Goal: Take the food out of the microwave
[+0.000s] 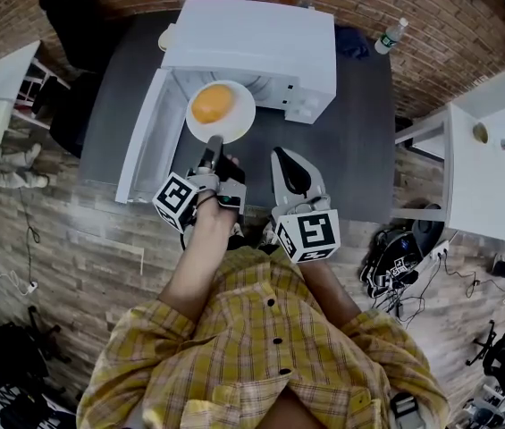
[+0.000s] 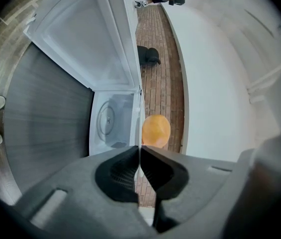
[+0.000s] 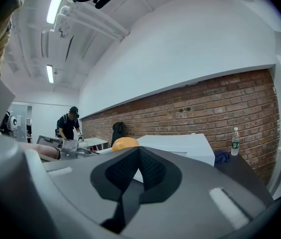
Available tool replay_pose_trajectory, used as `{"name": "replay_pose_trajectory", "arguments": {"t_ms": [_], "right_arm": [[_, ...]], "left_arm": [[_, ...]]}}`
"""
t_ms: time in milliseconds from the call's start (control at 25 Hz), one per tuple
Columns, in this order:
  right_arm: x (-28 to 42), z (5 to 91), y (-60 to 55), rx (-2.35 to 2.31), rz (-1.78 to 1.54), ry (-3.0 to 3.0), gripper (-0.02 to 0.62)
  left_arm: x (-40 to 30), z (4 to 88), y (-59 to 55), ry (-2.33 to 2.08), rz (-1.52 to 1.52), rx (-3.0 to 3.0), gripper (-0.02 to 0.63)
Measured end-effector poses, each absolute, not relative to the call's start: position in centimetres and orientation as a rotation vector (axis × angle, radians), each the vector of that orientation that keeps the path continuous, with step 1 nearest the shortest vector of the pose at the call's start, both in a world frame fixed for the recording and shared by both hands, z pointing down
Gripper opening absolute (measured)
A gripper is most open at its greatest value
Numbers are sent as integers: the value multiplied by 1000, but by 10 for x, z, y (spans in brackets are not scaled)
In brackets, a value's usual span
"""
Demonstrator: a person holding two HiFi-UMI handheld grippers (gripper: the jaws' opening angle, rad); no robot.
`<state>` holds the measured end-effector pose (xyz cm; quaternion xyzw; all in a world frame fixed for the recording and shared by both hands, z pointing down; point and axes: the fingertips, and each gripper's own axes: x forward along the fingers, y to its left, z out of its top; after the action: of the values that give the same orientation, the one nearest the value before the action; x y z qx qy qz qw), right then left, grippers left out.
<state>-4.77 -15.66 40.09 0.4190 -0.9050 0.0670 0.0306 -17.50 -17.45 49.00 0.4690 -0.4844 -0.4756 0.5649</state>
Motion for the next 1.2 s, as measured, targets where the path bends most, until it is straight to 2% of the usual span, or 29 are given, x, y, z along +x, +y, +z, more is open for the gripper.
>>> {"name": "replay_pose_trajectory", "arguments": {"t_ms": [560,1200], "right_arm": [[-51,392,-163,1288,184,-2800,3],[-56,384,-179,1269,184,-2828,3]], "left_arm": [[-158,431,-165,-1052,-1198,1160,11],[-155,411,-167,-1047,-1206,1179,11]]}}
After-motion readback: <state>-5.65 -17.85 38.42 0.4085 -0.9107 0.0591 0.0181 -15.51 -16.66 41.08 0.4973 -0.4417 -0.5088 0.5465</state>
